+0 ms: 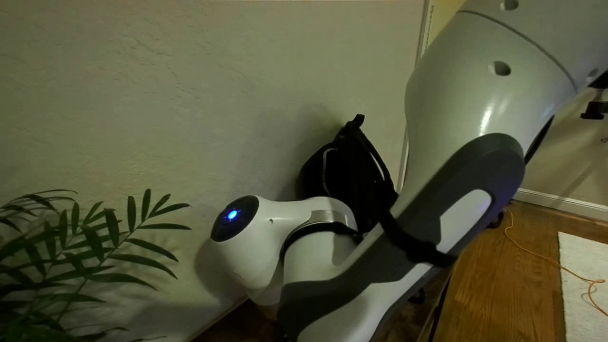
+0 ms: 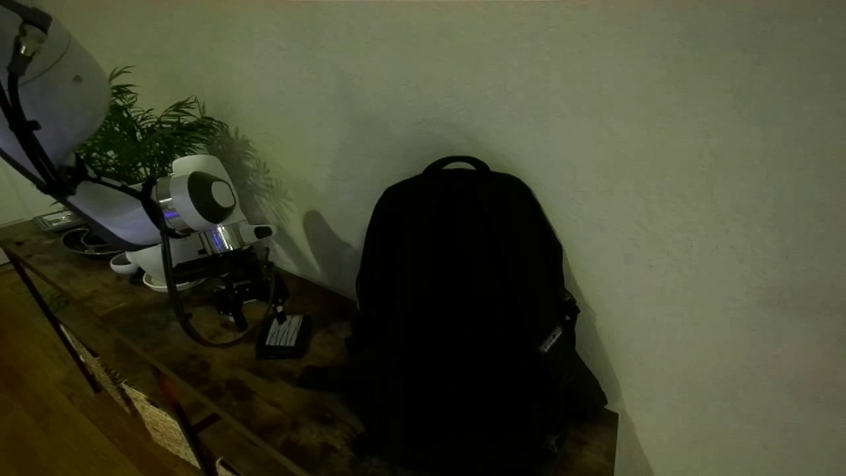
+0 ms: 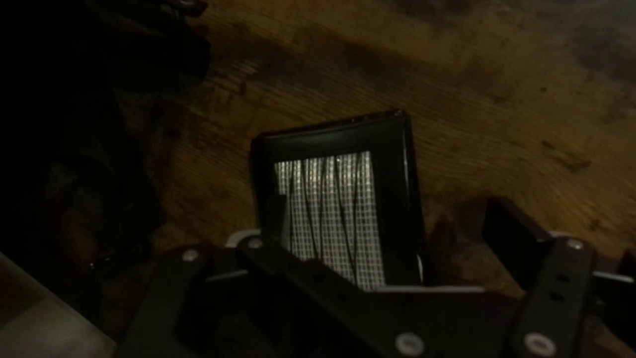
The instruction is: Put the object inside the black bag
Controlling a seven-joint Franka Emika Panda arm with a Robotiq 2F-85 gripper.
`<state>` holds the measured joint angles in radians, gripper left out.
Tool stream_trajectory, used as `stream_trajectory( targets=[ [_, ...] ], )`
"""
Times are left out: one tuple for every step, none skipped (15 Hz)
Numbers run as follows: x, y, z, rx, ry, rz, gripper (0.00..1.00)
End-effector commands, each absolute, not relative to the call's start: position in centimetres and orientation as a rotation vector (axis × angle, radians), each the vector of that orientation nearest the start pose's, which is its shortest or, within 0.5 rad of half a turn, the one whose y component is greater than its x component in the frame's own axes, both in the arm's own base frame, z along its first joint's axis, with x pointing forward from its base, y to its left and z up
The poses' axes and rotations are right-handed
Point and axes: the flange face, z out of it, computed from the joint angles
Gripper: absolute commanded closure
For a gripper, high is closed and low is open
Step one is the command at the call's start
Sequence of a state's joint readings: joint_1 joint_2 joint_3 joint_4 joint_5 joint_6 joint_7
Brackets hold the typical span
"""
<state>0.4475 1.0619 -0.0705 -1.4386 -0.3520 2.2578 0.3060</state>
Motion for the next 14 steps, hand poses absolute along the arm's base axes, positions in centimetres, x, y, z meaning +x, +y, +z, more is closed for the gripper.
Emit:
stream_trajectory(
  targets=[
    [63.1,24.6,3.1,-3.512,-0.605,0.207,0.00],
    [63.1,24.6,3.0,-3.515,-0.602,0.204,0.00],
    [63.2,24.5,2.9,-3.520,-0.598,0.198,0.00],
    [63.3,24.5,2.7,-3.526,-0.595,0.191,0.00],
    [63.4,24.5,2.6,-3.534,-0.592,0.185,0.00],
    [63.5,24.4,2.5,-3.540,-0.589,0.181,0.00],
    [63.6,24.4,2.5,-3.544,-0.587,0.177,0.00],
    [63.7,24.4,2.5,-3.549,-0.585,0.169,0.00],
    [63.8,24.4,2.4,-3.553,-0.585,0.164,0.00],
    [63.9,24.3,2.3,-3.556,-0.585,0.161,0.00],
    [64.0,24.3,2.2,-3.557,-0.583,0.162,0.00],
    [64.0,24.2,2.1,-3.559,-0.583,0.161,0.00],
    [64.1,24.2,2.1,-3.561,-0.584,0.160,0.03],
    [64.1,24.1,2.0,-3.564,-0.584,0.159,0.15]
  ],
)
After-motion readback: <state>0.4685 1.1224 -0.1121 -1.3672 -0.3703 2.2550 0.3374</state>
